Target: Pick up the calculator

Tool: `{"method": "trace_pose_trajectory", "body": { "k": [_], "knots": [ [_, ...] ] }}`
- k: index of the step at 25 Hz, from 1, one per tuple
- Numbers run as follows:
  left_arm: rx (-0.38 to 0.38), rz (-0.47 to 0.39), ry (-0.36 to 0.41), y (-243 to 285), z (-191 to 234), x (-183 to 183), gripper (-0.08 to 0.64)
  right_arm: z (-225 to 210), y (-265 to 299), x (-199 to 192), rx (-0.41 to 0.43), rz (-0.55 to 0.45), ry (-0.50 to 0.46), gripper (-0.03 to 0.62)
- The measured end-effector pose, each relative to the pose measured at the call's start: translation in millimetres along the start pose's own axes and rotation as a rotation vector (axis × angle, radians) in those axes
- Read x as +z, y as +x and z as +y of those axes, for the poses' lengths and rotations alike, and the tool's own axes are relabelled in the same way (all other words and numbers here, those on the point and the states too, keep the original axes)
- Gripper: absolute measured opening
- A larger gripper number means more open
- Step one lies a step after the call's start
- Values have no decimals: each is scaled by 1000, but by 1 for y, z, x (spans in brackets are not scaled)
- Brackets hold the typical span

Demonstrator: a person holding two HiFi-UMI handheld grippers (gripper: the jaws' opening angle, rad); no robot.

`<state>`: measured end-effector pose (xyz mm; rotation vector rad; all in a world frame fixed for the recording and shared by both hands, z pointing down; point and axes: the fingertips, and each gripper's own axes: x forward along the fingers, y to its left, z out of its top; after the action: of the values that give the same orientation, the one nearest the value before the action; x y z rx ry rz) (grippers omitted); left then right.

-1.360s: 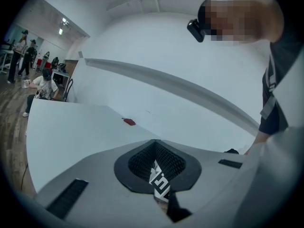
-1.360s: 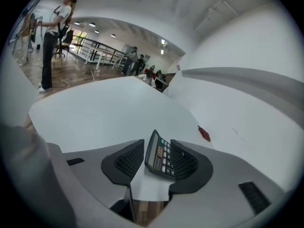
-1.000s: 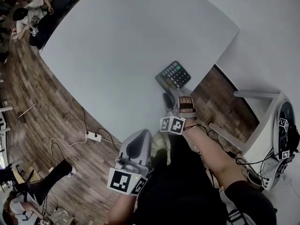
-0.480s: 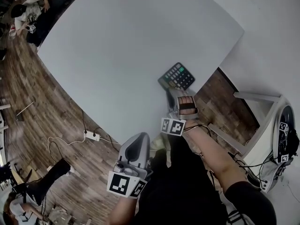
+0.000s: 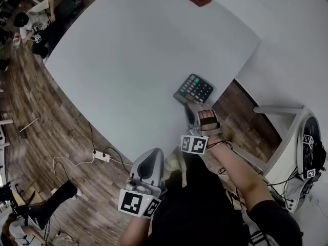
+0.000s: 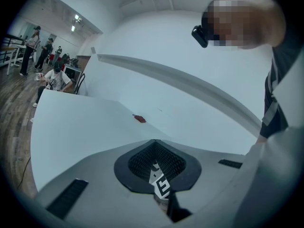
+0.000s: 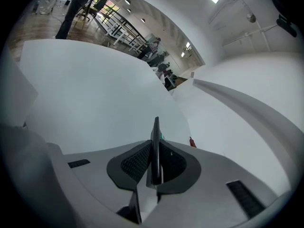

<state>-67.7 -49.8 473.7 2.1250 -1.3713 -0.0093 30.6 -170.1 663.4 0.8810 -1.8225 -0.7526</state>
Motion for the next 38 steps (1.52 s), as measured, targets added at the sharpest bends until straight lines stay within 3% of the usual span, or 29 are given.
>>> {"method": "trace_pose_trajectory", "body": {
  "k": [10, 18, 27, 38],
  "knots": [
    [-22, -56, 59, -6, -14, 22, 8, -51, -54, 52, -1, -134, -14, 55],
    [-42, -109, 127, -23, -30, 46, 8, -106, -118, 108, -24, -231, 36, 55],
    [-60, -161, 195, -45, -51, 76, 8, -162, -180, 161, -76, -309, 26, 57],
    [-69, -217, 270, -71, -79, 88, 8, -188, -255, 201, -129, -391, 7, 55]
  ]
}}
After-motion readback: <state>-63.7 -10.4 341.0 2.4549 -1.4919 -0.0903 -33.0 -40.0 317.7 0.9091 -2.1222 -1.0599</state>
